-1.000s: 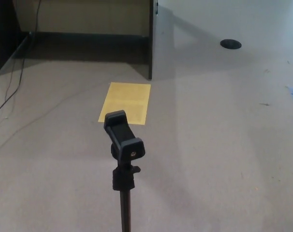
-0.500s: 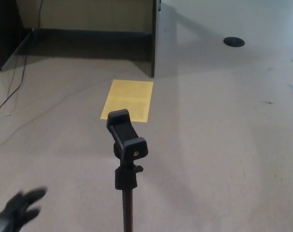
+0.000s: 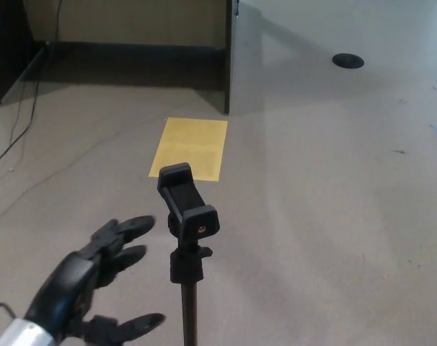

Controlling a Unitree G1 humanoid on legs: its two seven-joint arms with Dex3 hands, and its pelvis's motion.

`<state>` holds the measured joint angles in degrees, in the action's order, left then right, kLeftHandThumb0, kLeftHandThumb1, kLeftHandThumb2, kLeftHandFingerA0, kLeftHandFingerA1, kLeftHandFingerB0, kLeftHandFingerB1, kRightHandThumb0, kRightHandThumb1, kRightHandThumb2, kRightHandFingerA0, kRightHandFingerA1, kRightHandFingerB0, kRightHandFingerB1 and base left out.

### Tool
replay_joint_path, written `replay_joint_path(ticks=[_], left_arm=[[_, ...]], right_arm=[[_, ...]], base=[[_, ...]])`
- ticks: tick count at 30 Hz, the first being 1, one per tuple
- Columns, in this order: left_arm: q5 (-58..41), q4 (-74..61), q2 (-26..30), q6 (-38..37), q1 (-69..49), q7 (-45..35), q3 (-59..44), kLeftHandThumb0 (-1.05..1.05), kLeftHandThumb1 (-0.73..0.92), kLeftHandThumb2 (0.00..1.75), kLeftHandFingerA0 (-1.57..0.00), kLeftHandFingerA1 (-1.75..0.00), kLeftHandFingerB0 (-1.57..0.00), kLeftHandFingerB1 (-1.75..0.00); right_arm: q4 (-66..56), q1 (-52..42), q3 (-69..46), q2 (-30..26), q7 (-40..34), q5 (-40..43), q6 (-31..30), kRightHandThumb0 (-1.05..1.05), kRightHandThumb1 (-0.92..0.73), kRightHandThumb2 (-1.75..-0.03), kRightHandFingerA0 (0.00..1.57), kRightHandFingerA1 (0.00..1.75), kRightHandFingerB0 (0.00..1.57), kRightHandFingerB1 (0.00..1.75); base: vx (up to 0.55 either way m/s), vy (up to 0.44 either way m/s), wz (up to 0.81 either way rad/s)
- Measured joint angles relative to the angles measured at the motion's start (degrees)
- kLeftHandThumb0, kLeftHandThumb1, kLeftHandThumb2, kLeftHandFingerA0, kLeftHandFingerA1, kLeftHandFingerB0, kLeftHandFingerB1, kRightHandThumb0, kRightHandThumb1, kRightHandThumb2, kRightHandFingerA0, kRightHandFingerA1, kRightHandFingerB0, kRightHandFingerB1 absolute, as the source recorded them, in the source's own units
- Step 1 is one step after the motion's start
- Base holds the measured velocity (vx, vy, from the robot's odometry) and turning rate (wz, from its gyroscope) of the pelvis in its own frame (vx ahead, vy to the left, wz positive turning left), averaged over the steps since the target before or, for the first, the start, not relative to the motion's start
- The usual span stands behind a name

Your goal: There is a tripod standing in front of the robot and the robot extends its left arm to grab it. It lifts the tripod and passes it to a person.

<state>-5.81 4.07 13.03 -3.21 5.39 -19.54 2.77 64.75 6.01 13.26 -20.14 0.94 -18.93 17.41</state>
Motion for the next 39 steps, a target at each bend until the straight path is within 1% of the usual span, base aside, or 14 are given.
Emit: replay_joint_path(ticks=[1, 2, 4, 5, 7, 8, 10, 11, 15, 20, 27, 31, 32, 39], left_arm=[[-0.02, 0.18, -0.35, 0.35, 0.22, -0.12, 0.23, -0.62, 0.38, 0.68, -0.21, -0.43, -0.09, -0.32], [-0.03, 0.44, -0.78, 0.69, 0.43, -0.26, 0.54, -0.32, 0.19, 0.81, -0.03, -0.48, 0.00, -0.48], [-0.03, 1.40, -1.74, 1.06, 0.95, -0.49, 1.05, -0.32, 0.19, 0.81, -0.04, -0.49, -0.01, -0.48], [-0.01, 2.01, -2.07, 1.18, 1.26, -0.57, 1.21, -0.63, 0.39, 0.69, -0.20, -0.44, -0.09, -0.32], [0.03, 2.89, -2.33, 1.28, 1.76, -0.60, 1.35, -0.62, 0.38, 0.71, -0.22, -0.45, -0.07, -0.32], [0.06, 3.39, -2.50, 1.34, 2.03, -0.60, 1.42, -0.32, 0.22, 0.83, -0.04, -0.48, 0.00, -0.48], [0.12, 4.16, -2.77, 1.46, 2.46, -0.59, 1.55, -0.32, 0.23, 0.84, -0.04, -0.48, 0.00, -0.48], [0.16, 4.74, -2.90, 1.48, 2.74, -0.59, 1.57, -0.33, 0.24, 0.84, -0.04, -0.48, 0.00, -0.48], [0.48, 7.95, -3.48, 1.71, 4.76, -0.51, 1.69, -0.33, 0.23, 0.84, -0.04, -0.48, 0.00, -0.48], [0.86, 10.75, -4.45, 2.19, 7.55, -0.37, 1.90, -0.62, 0.39, 0.68, -0.27, -0.45, -0.09, -0.33], [1.44, 14.68, -5.89, 3.10, 11.18, 0.09, 2.91, -0.60, 0.40, 0.69, -0.24, -0.45, -0.06, -0.31], [2.40, 16.72, -6.42, 3.42, 13.20, 0.51, 4.04, -0.31, 0.26, 0.85, -0.04, -0.47, 0.00, -0.48], [2.67, 17.29, -6.60, 3.42, 13.67, 0.64, 4.44, -0.31, 0.28, 0.85, -0.04, -0.48, 0.00, -0.48], [3.43, 20.97, -8.76, 3.42, 15.95, 0.87, 5.70, -0.30, 0.27, 0.85, -0.05, -0.47, 0.00, -0.47]], right_arm=[[0.00, 0.00, 0.06, 0.00, -0.03, -0.08, 0.01, -0.42, -0.70, -0.62, 0.73, 0.45, 0.46, 0.36], [0.00, 0.00, 0.12, 0.00, -0.06, -0.17, 0.02, -0.42, -0.71, -0.61, 0.70, 0.44, 0.46, 0.36], [0.00, 0.00, 0.13, 0.00, -0.08, -0.25, 0.03, -0.42, -0.71, -0.61, 0.69, 0.43, 0.46, 0.36], [0.00, 0.01, 0.13, 0.00, -0.08, -0.31, 0.04, -0.42, -0.71, -0.61, 0.69, 0.43, 0.47, 0.36], [0.00, 0.01, 0.11, 0.00, -0.09, -0.41, 0.04, -0.41, -0.70, -0.62, 0.71, 0.44, 0.47, 0.36], [0.00, 0.00, 0.03, 0.00, -0.09, -0.42, 0.05, -0.47, -0.58, -0.87, 0.62, 0.58, 0.40, 0.49], [0.00, 0.00, -0.05, 0.00, -0.09, -0.46, 0.08, -0.48, -0.58, -0.87, 0.62, 0.57, 0.40, 0.49], [0.00, 0.00, -0.06, 0.00, -0.09, -0.47, 0.09, -0.41, -0.71, -0.61, 0.69, 0.43, 0.45, 0.36], [0.13, 0.00, -0.12, 0.04, -0.08, -0.50, 0.11, -0.41, -0.71, -0.61, 0.70, 0.44, 0.46, 0.36], [0.24, 0.03, -0.04, 0.19, -0.08, -0.61, 0.10, -0.42, -0.71, -0.61, 0.67, 0.42, 0.46, 0.36], [-0.07, 0.05, -0.21, 0.36, 0.12, -0.59, 0.20, -0.42, -0.70, -0.61, 0.66, 0.42, 0.46, 0.36], [0.23, 0.55, -0.22, 0.53, 0.31, -0.57, 0.52, -0.41, -0.71, -0.61, 0.68, 0.44, 0.46, 0.36], [0.38, 0.79, -0.17, 0.62, 0.31, -0.60, 0.55, -0.48, -0.58, -0.87, 0.62, 0.58, 0.41, 0.50], [0.78, 1.86, -0.15, 0.71, 0.49, -0.77, 1.01, -0.48, -0.57, -0.86, 0.63, 0.58, 0.40, 0.49]], base=[[0.00, 0.000, 0.00], [0.00, 0.000, 0.00], [0.00, 0.000, 0.00], [0.00, 0.000, 0.00], [0.00, 0.000, 0.00], [0.00, 0.000, 0.00], [0.00, 0.000, 0.00], [0.00, 0.000, 0.00], [0.00, 0.000, 0.00], [0.00, 0.000, 0.00], [0.00, 0.000, 0.00], [0.00, 0.000, 0.00], [0.00, 0.000, 0.00], [0.00, 0.000, 0.00]])
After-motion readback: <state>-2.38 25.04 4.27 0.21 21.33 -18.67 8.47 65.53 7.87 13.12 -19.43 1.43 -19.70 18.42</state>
